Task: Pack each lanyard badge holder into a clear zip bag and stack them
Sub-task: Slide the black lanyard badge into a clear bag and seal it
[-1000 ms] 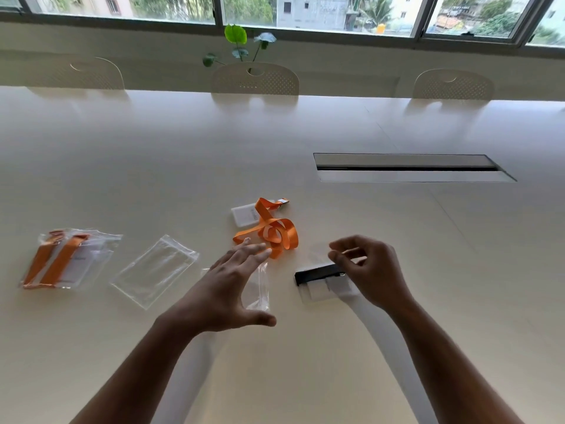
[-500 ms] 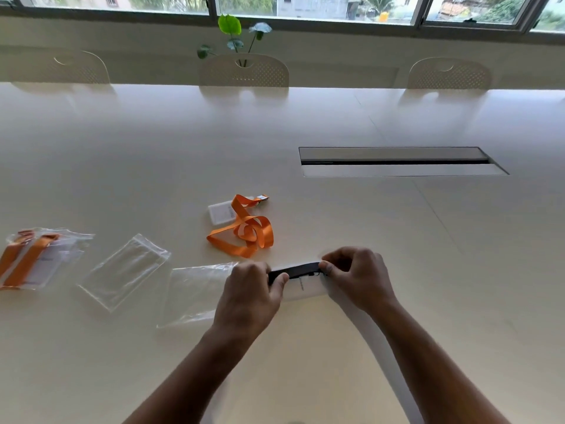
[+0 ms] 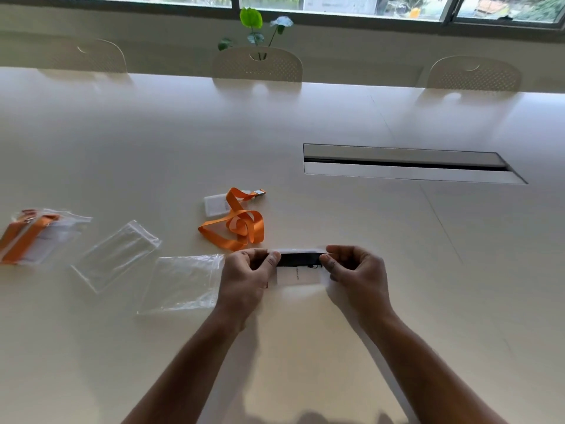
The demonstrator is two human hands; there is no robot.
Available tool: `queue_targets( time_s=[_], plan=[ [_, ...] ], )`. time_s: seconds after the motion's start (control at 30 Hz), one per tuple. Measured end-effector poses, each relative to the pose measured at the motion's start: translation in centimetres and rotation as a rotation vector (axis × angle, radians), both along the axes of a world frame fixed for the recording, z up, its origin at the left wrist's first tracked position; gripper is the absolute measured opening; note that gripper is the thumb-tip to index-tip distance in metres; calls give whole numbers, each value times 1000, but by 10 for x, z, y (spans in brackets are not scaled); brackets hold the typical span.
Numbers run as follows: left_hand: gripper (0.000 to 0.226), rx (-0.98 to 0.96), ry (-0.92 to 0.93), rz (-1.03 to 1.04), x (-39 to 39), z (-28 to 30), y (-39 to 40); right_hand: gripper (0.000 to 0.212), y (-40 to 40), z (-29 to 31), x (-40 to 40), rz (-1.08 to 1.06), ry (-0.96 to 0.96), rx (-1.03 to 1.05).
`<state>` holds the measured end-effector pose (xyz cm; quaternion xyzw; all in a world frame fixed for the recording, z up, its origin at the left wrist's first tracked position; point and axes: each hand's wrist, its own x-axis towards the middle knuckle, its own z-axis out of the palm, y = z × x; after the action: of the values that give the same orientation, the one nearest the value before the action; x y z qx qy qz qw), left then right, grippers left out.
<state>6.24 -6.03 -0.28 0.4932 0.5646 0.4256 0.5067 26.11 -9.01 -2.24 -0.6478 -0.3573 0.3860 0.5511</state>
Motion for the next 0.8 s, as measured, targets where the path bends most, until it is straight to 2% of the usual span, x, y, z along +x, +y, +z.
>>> queue_targets(
  time_s=[0.07, 0.17, 0.3, 0.43, 0.53, 0.7, 0.8],
  plan=[
    [8, -19, -67, -19, 6, 2, -2, 19, -1, 3, 2, 14, 121, 22],
    [19, -76, -146, -56, 13, 3, -6, 26, -3, 10, 5, 98, 248, 44],
    [17, -78, -186, -89, 16, 8, -9, 40, -4, 21, 12, 208, 327, 59],
    [27, -71, -196, -145, 10, 15, -5, 51, 3, 35, 31, 378, 352, -55],
    [33, -54, -162, -192, 5, 20, -4, 42, 6, 41, 36, 489, 397, -92],
    [37, -77, -150, -186, -5, 24, -1, 27, 7, 45, 26, 501, 316, -30],
    [31, 46, -53, -192, -11, 28, -1, 26, 6, 46, 18, 458, 309, -20]
  ],
)
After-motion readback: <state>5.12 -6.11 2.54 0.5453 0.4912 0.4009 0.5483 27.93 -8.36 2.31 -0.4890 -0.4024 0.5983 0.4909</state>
